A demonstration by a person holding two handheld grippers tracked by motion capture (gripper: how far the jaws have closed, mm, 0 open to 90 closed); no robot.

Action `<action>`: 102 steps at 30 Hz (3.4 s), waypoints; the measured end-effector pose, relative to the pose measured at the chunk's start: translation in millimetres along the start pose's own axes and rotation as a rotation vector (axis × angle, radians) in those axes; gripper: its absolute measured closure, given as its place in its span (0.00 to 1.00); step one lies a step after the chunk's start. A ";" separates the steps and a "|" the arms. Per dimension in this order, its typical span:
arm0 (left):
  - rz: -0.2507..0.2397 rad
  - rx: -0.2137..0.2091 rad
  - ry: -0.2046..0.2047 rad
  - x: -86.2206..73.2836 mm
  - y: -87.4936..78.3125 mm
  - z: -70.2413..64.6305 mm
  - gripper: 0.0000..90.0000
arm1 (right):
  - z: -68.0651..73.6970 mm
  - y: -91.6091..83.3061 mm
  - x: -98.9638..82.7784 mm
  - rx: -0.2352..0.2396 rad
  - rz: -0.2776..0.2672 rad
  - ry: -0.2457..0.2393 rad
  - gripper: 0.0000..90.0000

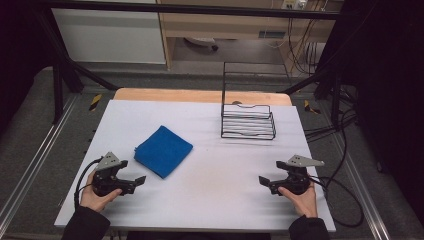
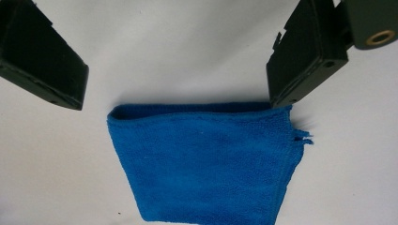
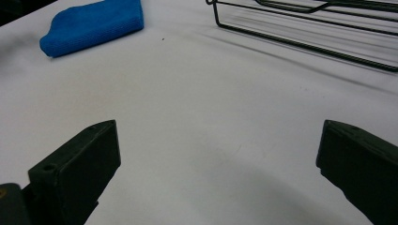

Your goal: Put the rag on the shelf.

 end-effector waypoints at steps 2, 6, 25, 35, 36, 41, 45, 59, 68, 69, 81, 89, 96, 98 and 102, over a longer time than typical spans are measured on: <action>0.002 0.002 -0.004 0.9 0.9 -0.2 0.07 | -0.1 -0.1 -0.3 0.003 0.002 -0.001 0.01; 0.003 0.002 -0.003 1.6 0.8 -0.9 0.07 | 0.2 -0.8 -0.4 0.004 0.005 0.002 0.01; 0.023 0.000 0.009 19.1 8.8 -5.6 0.08 | 1.6 0.9 -0.7 0.006 0.012 0.003 0.01; 0.035 -0.001 0.025 44.1 15.2 -12.7 0.12 | 3.0 1.8 -0.7 0.003 0.019 0.001 0.01; 0.037 0.000 0.027 46.7 17.2 -13.8 0.12 | 2.8 2.1 -0.7 0.002 0.020 -0.004 0.01; 0.056 0.001 0.041 60.5 29.0 -19.1 0.14 | 2.8 1.8 -0.7 0.002 0.020 -0.002 0.01; 0.068 0.003 0.040 64.5 35.5 -20.9 0.16 | 2.8 2.3 -0.8 0.001 0.022 -0.005 0.01; 0.153 -0.012 0.067 62.6 68.6 -33.8 0.45 | 3.0 3.8 -1.4 0.002 0.031 -0.006 0.01; 0.200 -0.023 0.078 56.4 81.1 -37.2 0.62 | 3.2 4.5 -1.7 0.002 0.037 -0.003 0.01; 0.200 -0.023 0.078 56.4 81.1 -37.2 0.63 | 3.2 4.5 -1.7 0.002 0.037 -0.003 0.01; 0.225 -0.005 0.105 52.1 88.0 -42.3 0.69 | 3.2 4.5 -1.6 0.003 0.036 -0.002 0.01; 0.229 0.016 0.106 52.1 88.6 -41.0 0.82 | 3.3 4.7 -1.7 0.003 0.038 0.000 0.01; 0.226 0.008 0.088 53.0 88.7 -38.0 0.93 | 3.2 4.8 -1.7 0.004 0.038 -0.002 0.01; 0.213 -0.016 0.062 52.3 87.6 -34.2 0.95 | 3.0 4.8 -1.5 0.005 0.036 -0.001 0.01; 0.185 -0.048 0.023 53.3 82.7 -29.7 0.96 | 2.9 4.8 -1.3 0.006 0.037 -0.001 0.01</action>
Point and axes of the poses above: each handheld gripper's, and its own axes: y roughly forward along the jaws, x roughly out of its top, z roughly to its left, the point moved 1 cm from there along y, roughly forward along the jaws, and after that the axes turned 14 degrees about y, right-handed, at the moved point
